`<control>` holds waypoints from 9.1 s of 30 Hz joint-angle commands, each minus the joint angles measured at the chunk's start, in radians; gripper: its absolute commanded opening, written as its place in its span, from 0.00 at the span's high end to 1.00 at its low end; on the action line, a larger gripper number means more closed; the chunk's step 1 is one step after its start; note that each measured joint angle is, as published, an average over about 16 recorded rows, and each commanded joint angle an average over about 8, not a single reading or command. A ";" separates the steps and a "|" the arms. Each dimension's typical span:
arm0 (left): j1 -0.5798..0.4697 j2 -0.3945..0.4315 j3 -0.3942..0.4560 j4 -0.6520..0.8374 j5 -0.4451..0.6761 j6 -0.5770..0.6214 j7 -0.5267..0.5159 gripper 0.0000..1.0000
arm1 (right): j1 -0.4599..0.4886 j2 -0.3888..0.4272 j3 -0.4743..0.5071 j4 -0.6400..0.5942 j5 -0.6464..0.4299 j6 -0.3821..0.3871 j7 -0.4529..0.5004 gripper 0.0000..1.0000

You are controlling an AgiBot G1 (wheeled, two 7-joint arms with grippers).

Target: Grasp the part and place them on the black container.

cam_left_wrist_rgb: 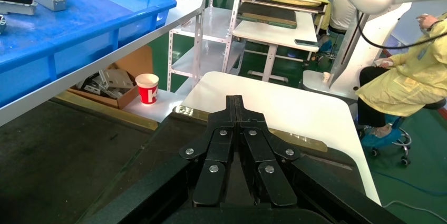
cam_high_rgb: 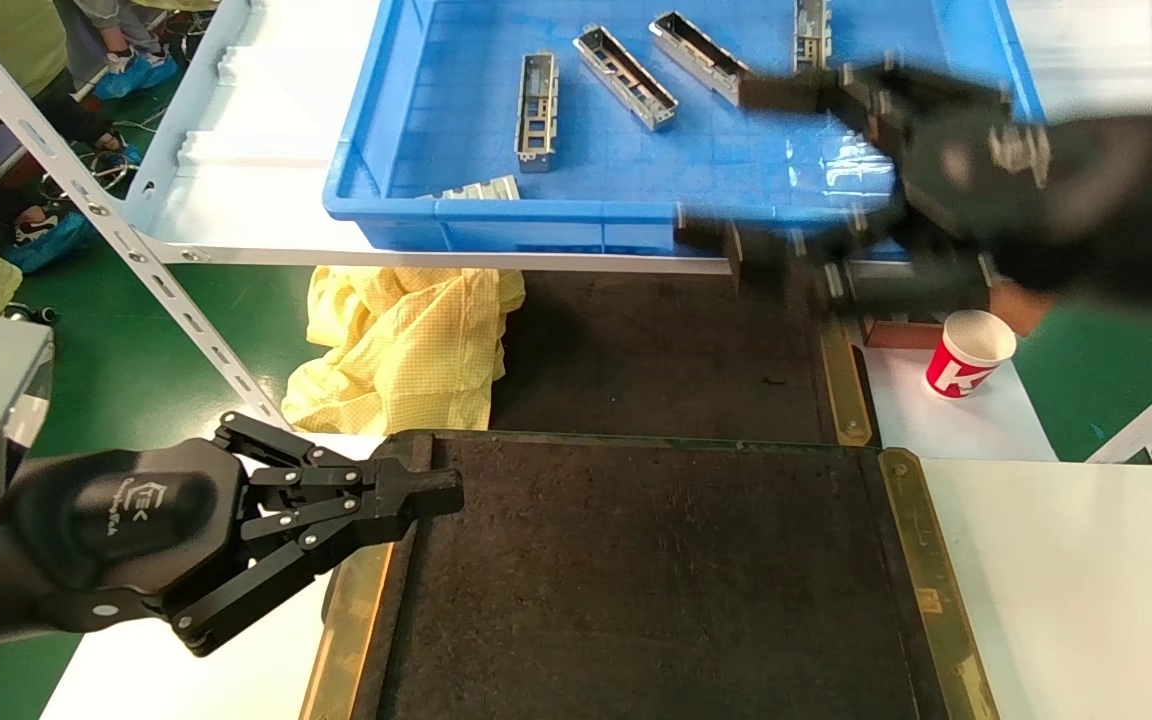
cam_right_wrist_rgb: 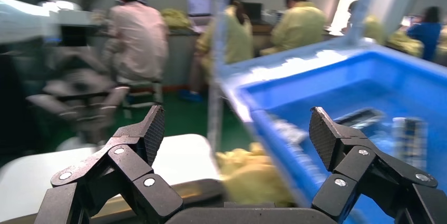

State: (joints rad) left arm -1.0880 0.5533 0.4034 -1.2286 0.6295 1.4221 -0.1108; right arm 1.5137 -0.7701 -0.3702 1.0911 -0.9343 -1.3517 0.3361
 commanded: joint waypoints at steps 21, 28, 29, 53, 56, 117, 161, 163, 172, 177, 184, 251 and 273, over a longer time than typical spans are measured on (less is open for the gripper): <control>0.000 0.000 0.000 0.000 0.000 0.000 0.000 1.00 | 0.479 -0.330 -0.188 -0.742 -0.401 0.176 -0.297 0.00; 0.000 0.000 0.000 0.000 0.000 0.000 0.000 1.00 | 0.523 -0.409 -0.205 -0.874 -0.443 0.276 -0.396 0.00; 0.000 0.000 0.000 0.000 0.000 0.000 0.000 1.00 | 0.526 -0.417 -0.206 -0.887 -0.445 0.280 -0.408 0.00; 0.000 0.000 0.000 0.000 0.000 0.000 0.000 1.00 | 0.522 -0.531 -0.189 -1.069 -0.426 0.477 -0.534 0.82; 0.000 0.000 0.000 0.000 0.000 0.000 0.000 1.00 | 0.516 -0.535 -0.184 -1.074 -0.419 0.485 -0.538 1.00; 0.000 0.000 0.000 0.000 0.000 0.000 0.000 0.00 | 0.563 -0.404 -0.138 -1.035 -0.348 0.165 -0.585 1.00; 0.000 0.000 0.000 0.000 0.000 0.000 0.000 0.00 | 0.185 -0.178 -0.545 -0.424 -0.091 -0.163 -0.639 1.00; 0.000 0.000 0.000 0.000 0.000 0.000 0.000 0.00 | 0.170 -0.203 -0.551 -0.442 -0.102 -0.140 -0.666 1.00; 0.000 0.000 0.000 0.000 0.000 0.000 0.000 0.00 | 0.114 -0.310 -0.568 -0.519 -0.138 -0.046 -0.756 1.00; 0.000 0.000 0.000 0.000 0.000 0.000 0.000 0.00 | 0.088 -0.361 -0.575 -0.568 -0.148 -0.008 -0.791 1.00; 0.000 0.000 0.000 0.000 0.000 0.000 0.000 0.00 | 0.062 -0.428 -0.580 -0.649 -0.156 0.034 -0.834 1.00; 0.000 0.000 0.000 0.000 0.000 0.000 0.000 0.00 | 0.020 -0.572 -0.632 -0.798 -0.066 0.153 -0.952 0.00; 0.000 0.000 0.000 0.000 0.000 0.000 0.000 0.00 | 0.032 -0.522 -0.574 -0.849 0.053 -0.014 -0.905 0.00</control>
State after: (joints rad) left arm -1.0878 0.5531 0.4035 -1.2284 0.6292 1.4217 -0.1107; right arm 1.5422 -1.2843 -0.9370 0.2506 -0.8774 -1.3708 -0.5616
